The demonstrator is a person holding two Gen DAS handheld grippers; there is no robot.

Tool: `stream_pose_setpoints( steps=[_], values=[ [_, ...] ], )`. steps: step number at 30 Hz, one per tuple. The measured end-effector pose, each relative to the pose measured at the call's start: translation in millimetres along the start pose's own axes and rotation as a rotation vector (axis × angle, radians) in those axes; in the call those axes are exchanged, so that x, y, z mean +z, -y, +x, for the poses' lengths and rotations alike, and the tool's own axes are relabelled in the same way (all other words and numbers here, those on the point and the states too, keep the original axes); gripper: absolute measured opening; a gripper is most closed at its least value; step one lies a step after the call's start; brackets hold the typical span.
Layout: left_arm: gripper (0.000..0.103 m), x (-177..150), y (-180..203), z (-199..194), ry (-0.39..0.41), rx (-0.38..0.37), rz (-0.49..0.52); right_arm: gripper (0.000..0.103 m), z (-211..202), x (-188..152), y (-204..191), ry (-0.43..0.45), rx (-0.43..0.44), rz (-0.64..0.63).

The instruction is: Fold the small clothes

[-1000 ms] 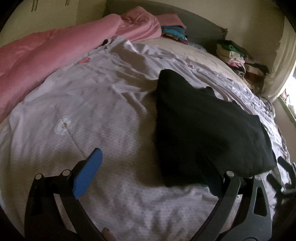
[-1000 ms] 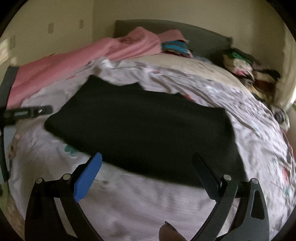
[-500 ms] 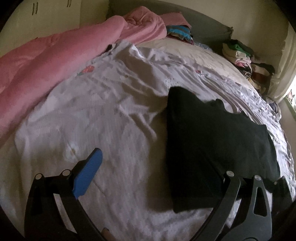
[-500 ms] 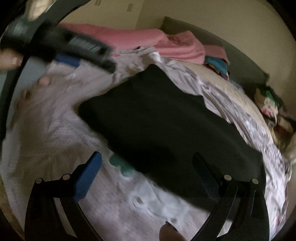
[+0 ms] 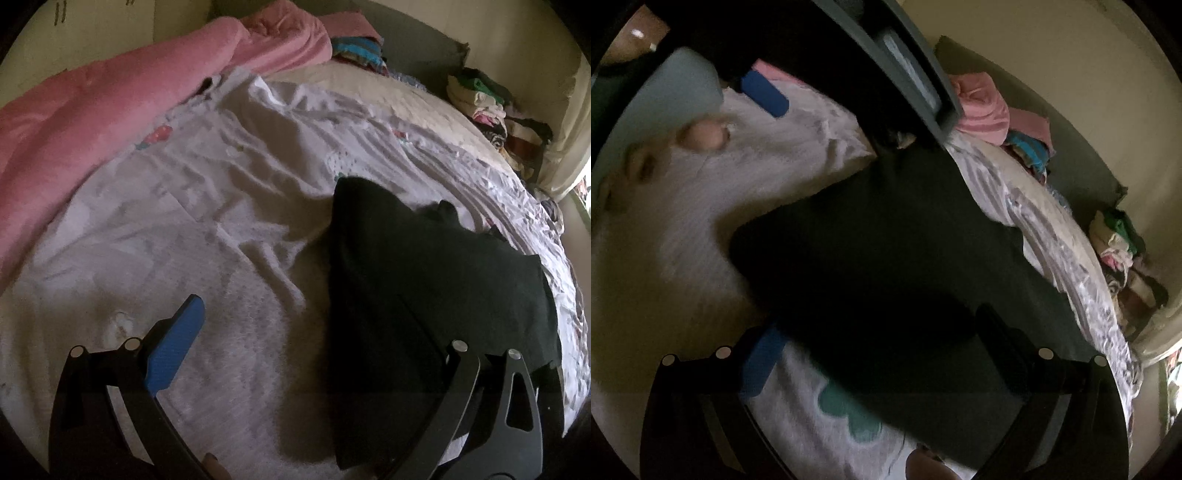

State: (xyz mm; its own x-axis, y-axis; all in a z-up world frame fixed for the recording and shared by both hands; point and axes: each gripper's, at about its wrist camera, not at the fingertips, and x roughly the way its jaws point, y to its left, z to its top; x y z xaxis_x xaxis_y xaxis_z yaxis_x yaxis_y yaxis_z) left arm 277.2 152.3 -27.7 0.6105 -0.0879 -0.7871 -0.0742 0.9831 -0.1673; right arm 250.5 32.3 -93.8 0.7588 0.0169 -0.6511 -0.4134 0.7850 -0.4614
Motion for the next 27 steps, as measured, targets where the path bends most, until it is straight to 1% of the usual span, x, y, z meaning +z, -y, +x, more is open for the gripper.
stream_pose_setpoints(
  steps=[3,5,6,8,9,10,12,15,18,22,25,27],
  values=[
    [0.093,0,3,9,-0.018,0.006,0.005,0.096,5,5,-1,0.003,-0.02,-0.012],
    [0.093,0,2,14,-0.032,-0.011,-0.006,0.082,6,6,-1,0.01,-0.037,-0.019],
    [0.093,0,2,16,-0.04,-0.017,-0.015,0.072,6,7,-1,0.012,-0.029,-0.022],
    [0.093,0,2,20,-0.05,-0.012,-0.016,0.059,2,7,0,0.035,-0.022,-0.02],
    [0.093,0,3,20,-0.051,-0.009,-0.017,0.046,0,7,0,0.043,-0.019,-0.018],
    [0.093,0,4,20,-0.055,-0.015,-0.02,0.036,-3,6,1,0.053,-0.016,-0.012],
    [0.093,2,5,20,-0.065,-0.036,-0.031,0.028,-9,6,5,0.079,-0.019,0.007],
    [0.093,5,10,17,-0.082,-0.086,-0.069,0.023,-22,2,15,0.124,-0.014,0.042],
    [0.093,8,18,16,-0.094,-0.125,-0.094,0.022,-35,0,23,0.163,-0.017,0.066],
    [0.093,11,28,14,-0.105,-0.18,-0.131,0.021,-50,-7,36,0.199,0.007,0.106],
    [0.093,12,38,10,-0.095,-0.177,-0.141,0.02,-62,-14,47,0.235,0.013,0.144],
    [0.093,13,43,5,-0.082,-0.213,-0.167,0.019,-70,-20,58,0.259,0.008,0.168]
  ],
)
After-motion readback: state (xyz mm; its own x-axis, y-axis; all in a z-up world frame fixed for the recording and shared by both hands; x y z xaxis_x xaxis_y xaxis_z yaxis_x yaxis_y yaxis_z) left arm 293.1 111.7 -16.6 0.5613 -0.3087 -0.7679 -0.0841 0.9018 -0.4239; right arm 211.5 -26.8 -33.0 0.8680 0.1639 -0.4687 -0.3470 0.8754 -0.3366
